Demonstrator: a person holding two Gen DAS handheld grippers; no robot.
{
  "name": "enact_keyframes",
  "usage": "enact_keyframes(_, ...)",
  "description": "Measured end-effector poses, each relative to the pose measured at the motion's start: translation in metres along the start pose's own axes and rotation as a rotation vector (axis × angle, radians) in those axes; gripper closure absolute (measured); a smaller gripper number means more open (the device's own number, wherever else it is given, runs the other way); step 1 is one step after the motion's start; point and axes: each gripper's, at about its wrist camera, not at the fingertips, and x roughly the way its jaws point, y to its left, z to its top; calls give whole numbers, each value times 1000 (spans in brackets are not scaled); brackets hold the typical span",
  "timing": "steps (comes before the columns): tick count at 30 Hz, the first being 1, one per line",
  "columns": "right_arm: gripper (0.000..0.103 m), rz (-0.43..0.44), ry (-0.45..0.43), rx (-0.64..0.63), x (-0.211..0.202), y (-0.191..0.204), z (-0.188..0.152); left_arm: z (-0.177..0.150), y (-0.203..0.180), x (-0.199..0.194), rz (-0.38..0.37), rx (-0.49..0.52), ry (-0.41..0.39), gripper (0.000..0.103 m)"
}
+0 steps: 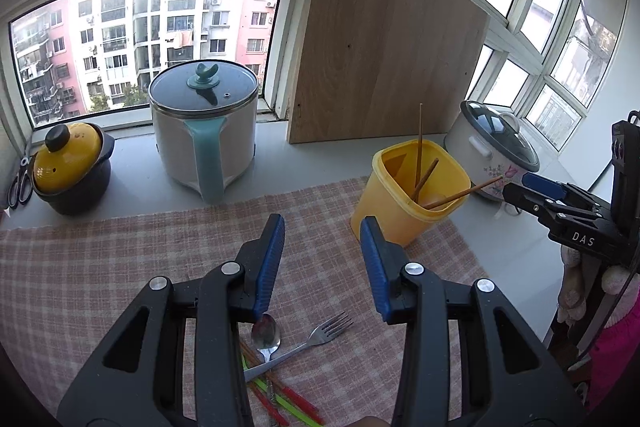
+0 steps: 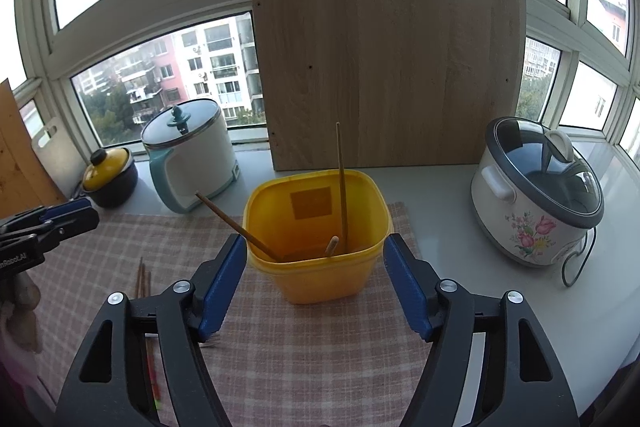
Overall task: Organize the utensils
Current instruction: 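Move both open tools back over the utensil pile on the cloth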
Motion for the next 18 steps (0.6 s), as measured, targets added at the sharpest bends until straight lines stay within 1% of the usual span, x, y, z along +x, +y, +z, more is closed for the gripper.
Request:
enact_keyframes(1,29,1,1,0,0,1,-3,-5,5,-1,7,-4,8,63)
enact_keyframes(3,24,-7,-6,1,-2,2,-8,-16,16,-4,19,-12,26,63)
enact_keyframes(7,23,-11,-15,4,-4,7,-21,-39,33,-4,41,-26,73,63)
enact_keyframes(11,23,26,17,-3,-1,14,-35,-63,49,0,58,-56,129,63)
enact_keyframes(18,23,82,95,-10,15,27,-66,-96,70,3,73,-134,180,63)
